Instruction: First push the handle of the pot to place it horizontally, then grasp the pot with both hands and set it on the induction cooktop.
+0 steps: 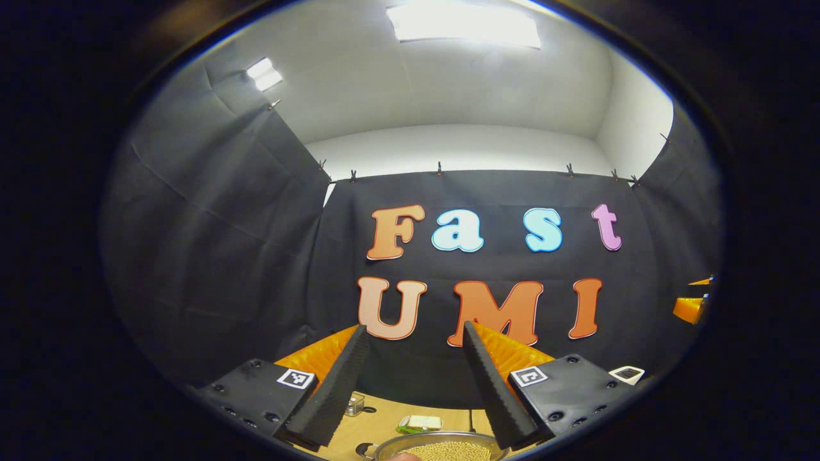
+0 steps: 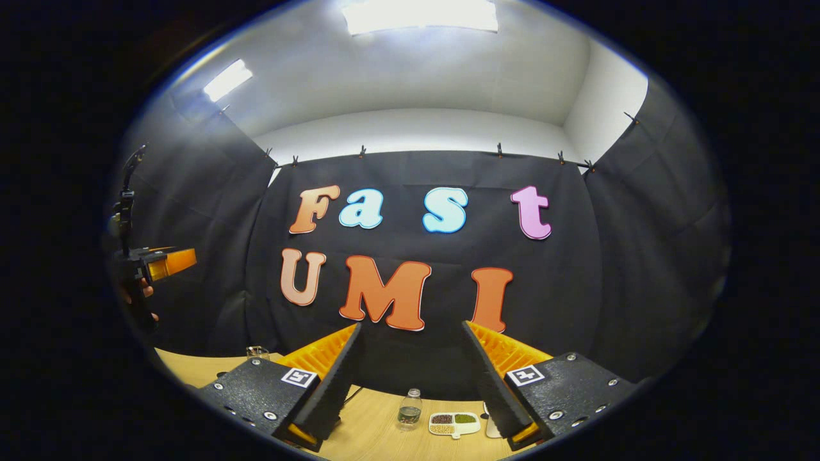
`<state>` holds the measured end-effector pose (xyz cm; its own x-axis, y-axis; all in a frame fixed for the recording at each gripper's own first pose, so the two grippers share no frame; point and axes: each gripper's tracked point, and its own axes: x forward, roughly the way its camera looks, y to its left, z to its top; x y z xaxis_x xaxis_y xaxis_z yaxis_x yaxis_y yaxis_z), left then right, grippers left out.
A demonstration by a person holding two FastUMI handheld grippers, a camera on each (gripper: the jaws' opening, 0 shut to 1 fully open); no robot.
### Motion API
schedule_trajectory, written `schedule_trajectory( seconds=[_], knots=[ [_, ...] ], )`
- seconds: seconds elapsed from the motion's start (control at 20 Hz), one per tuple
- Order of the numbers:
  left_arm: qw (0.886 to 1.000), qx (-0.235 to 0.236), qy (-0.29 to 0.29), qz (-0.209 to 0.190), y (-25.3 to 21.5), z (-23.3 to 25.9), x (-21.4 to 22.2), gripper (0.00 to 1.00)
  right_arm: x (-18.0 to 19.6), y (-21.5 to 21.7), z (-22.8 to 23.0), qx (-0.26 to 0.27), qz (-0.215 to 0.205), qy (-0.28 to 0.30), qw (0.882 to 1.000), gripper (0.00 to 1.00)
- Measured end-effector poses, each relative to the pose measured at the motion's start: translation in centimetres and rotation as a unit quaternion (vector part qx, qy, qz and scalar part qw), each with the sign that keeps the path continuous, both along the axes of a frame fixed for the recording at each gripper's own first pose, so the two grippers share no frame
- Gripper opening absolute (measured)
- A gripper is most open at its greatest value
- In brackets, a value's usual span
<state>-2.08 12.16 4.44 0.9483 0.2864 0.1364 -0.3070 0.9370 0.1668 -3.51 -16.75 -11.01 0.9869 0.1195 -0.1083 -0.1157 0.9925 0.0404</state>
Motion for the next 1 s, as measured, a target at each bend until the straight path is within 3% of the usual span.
schedule_trajectory(
  seconds=[0.6, 1.0],
  knots=[
    [0.998, -0.026, 0.051, -0.04, -1.3, -3.8, 0.9, 0.98, 0.1, -0.5, -1.1, -0.007, -0.009, 0.009, 1.0, 0.94],
    [0.998, -0.006, 0.047, -0.033, -1.7, -3.5, 0.8, 0.98, 0.2, -0.5, -1.0, -0.002, -0.009, 0.006, 1.0, 0.95]
  ],
)
